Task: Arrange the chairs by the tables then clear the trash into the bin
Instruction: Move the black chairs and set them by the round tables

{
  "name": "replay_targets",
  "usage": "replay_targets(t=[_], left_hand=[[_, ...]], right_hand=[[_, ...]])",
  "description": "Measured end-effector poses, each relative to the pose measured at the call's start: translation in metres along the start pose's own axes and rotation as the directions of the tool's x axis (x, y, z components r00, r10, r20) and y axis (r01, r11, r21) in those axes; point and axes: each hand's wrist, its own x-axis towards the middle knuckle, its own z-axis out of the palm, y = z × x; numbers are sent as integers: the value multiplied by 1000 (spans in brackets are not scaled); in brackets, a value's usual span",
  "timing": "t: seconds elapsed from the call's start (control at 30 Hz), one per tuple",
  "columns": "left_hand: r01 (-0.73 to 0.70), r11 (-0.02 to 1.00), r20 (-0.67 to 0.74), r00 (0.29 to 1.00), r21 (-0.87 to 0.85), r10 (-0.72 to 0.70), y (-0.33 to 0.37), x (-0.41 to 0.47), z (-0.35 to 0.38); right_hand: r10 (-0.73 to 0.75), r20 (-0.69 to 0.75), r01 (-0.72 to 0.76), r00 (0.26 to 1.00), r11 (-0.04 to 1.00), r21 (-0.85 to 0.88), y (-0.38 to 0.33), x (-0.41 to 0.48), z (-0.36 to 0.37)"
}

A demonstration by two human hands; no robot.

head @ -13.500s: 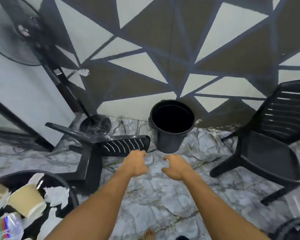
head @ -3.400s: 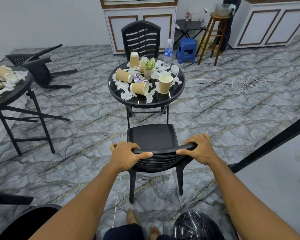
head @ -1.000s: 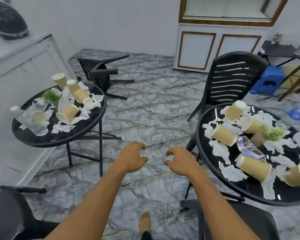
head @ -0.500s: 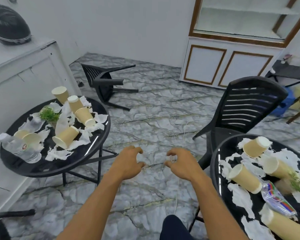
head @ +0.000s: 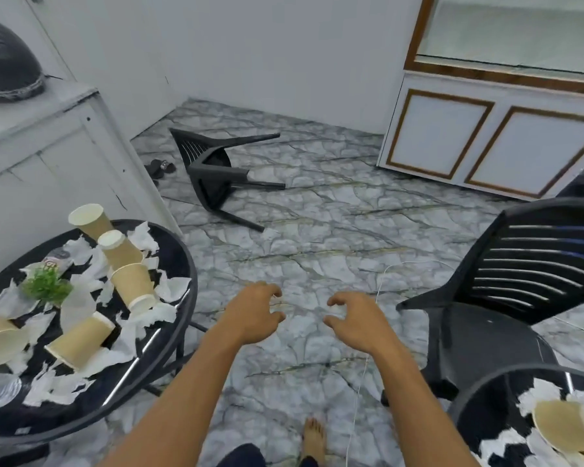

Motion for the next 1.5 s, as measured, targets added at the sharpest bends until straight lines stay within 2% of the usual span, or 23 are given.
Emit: replay_targets(t=[0.23,0.43,0.6,0.9,1.1,1.33,1.5], left_hand=[[16,999,-17,1000,-40,-17,2,114,-37],[-63,993,-81,995,-98,56,-14,235,-73],[-88,995,0,996,-54,88,-13,332,-112],[-135,991,41,990,20,134,0,501,-168],[-88,996,44,995,26,87,18,629,-195],[18,1000,23,1000,0,-18,36,761,-242],[34,998,4,999,-52,-34,41,857,-276]], right_hand=[[-15,27,17,1000,998,-59,-19,110,-43],[13,16,-11,1000,992,-122,-45,221,-72],[67,-45,-72,997,990,-120,-56,303,-112],[90,-92,-97,992,992,-79,-47,462,-178],[56,-62,-60,996,996,-69,-29,597,-231],[-3,16,5,1000,990,-141,-30,737,-309],[-36,52,45,998,981,-187,-40,836,-354]])
